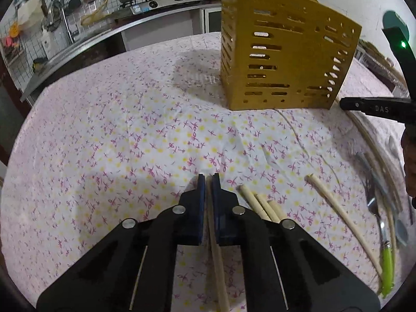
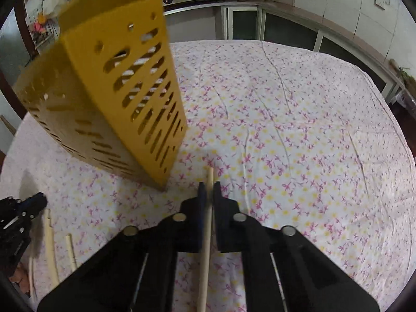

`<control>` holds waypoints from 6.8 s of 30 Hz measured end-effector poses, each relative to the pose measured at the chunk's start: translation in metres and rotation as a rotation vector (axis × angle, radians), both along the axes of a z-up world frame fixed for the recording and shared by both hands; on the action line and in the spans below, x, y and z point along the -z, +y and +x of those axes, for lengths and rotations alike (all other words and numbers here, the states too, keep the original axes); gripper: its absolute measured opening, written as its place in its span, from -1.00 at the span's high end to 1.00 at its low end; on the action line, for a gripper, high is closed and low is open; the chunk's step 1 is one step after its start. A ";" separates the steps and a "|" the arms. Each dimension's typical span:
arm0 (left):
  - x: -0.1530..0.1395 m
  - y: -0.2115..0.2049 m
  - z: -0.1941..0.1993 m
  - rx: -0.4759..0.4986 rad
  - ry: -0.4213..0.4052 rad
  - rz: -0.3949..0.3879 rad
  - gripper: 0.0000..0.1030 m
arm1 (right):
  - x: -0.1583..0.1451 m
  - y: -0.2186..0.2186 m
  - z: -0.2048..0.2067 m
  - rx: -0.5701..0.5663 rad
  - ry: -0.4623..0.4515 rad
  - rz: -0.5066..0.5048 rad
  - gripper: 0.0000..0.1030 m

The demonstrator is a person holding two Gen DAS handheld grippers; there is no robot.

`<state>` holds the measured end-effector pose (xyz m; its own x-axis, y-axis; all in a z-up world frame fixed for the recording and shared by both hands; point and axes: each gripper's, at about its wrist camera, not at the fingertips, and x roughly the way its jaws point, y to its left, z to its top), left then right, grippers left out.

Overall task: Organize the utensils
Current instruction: 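Lift the left tool's chopstick toward the yellow holder while the right tool carries its chopstick there, then open the left tool over the yellow holder while the right tool releases its chopstick inside, then move both open tools back down toward the remaining chopsticks, then close the left tool on a chopstick while the right tool grasps another chopstick, then carry the left tool's chopstick above the yellow holder while the right tool carries its chopstick there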

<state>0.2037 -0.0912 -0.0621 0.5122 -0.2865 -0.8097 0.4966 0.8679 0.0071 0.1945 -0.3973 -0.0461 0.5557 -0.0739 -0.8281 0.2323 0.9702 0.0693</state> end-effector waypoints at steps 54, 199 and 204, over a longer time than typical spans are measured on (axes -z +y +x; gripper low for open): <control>-0.035 0.001 0.005 0.051 -0.013 -0.032 0.93 | -0.056 0.011 -0.036 -0.072 -0.152 0.060 0.88; -0.029 0.016 -0.018 -0.044 0.033 -0.132 0.92 | -0.020 0.040 -0.102 -0.071 -0.133 0.077 0.88; -0.051 0.023 -0.017 -0.057 -0.006 -0.207 0.92 | -0.049 0.036 -0.109 -0.072 -0.228 0.087 0.88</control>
<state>0.1868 -0.0681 -0.0110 0.5368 -0.4167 -0.7336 0.4468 0.8780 -0.1718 0.0853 -0.3608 0.0034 0.7303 0.0385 -0.6821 0.1315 0.9718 0.1957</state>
